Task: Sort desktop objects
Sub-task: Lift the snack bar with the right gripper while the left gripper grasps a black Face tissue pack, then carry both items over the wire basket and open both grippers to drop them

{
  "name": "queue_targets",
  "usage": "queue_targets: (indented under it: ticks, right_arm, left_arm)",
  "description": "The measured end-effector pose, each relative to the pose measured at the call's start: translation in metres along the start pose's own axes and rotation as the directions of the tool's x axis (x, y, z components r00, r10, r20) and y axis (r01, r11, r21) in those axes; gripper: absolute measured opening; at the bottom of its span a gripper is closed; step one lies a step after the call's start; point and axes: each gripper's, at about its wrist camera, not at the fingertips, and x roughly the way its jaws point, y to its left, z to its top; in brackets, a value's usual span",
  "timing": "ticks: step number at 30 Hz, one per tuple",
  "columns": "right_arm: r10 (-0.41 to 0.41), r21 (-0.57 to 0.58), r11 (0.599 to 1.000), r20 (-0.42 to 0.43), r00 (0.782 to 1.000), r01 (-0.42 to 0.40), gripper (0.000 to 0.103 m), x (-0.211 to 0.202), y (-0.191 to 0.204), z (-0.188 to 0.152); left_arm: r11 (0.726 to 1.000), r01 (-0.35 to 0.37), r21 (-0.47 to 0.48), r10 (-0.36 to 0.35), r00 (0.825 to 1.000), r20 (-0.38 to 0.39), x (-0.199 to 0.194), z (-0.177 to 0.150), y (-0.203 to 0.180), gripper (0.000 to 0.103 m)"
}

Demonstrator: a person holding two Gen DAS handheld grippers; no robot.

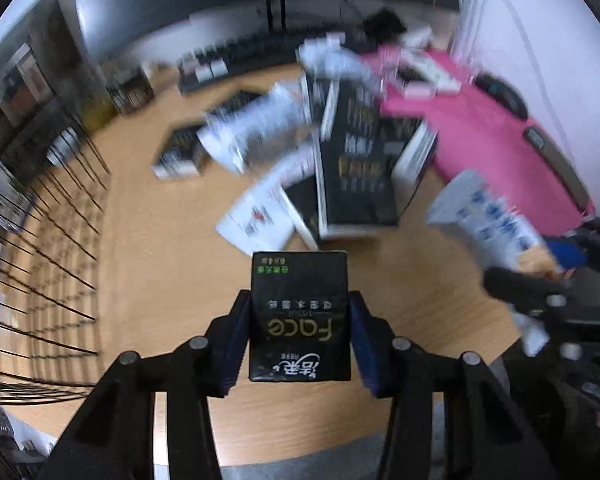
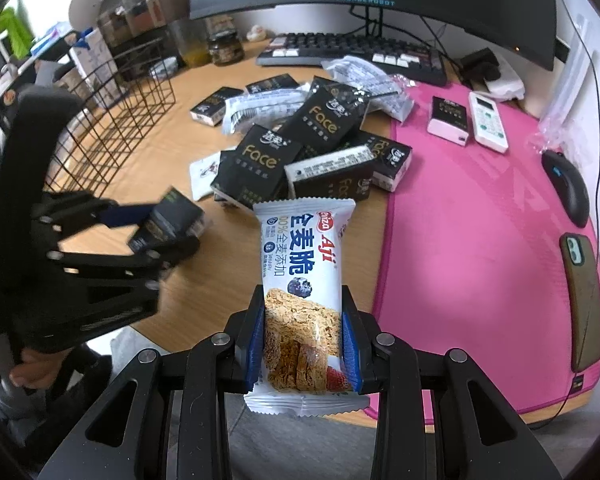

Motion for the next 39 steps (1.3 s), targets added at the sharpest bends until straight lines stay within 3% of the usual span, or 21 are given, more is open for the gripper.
queue_targets:
  ticks: [4,9,14,17,21,26,32,39]
  right_arm:
    - [0.033,-0.017,0.999,0.046,0.998,-0.032,0.033,-0.011,0.014,0.019]
    - [0.082,-0.124,0.99,0.113,0.99,-0.067,0.033,-0.026,0.062,0.056]
    - [0.211,-0.229,0.958,0.165,0.963,-0.17,0.033,-0.039,0.129,0.103]
    - [0.269,-0.29,0.933,0.165,0.949,-0.214,0.033,-0.039,0.17,0.122]
    - [0.322,-0.354,0.899,0.133,0.937,-0.258,0.033,-0.028,0.22,0.142]
    - [0.34,-0.372,0.878,0.047,0.939,-0.3,0.033,0.01,0.261,0.149]
    - [0.304,-0.397,0.875,0.003,0.953,-0.278,0.033,0.043,0.274,0.149]
    - [0.295,-0.397,0.876,-0.01,0.955,-0.275,0.034,0.058,0.285,0.147]
  left_arm:
    - [0.998,-0.019,-0.064,0.028,0.989,0.145,-0.063,0.007,0.029,0.052]
    - [0.979,-0.049,-0.198,0.103,0.957,0.272,-0.121,0.007,0.087,0.052]
    - [0.924,-0.078,-0.373,0.208,0.923,0.324,-0.154,-0.01,0.17,0.052]
    - [0.886,-0.09,-0.455,0.256,0.913,0.318,-0.156,-0.018,0.21,0.052]
    - [0.848,-0.113,-0.518,0.288,0.918,0.271,-0.144,-0.029,0.242,0.052]
    - [0.827,-0.123,-0.549,0.281,0.936,0.212,-0.123,-0.041,0.261,0.052]
    - [0.814,-0.143,-0.563,0.264,0.954,0.139,-0.102,-0.049,0.268,0.052]
    - [0.794,-0.182,-0.58,0.276,0.958,0.078,-0.089,-0.057,0.279,0.056]
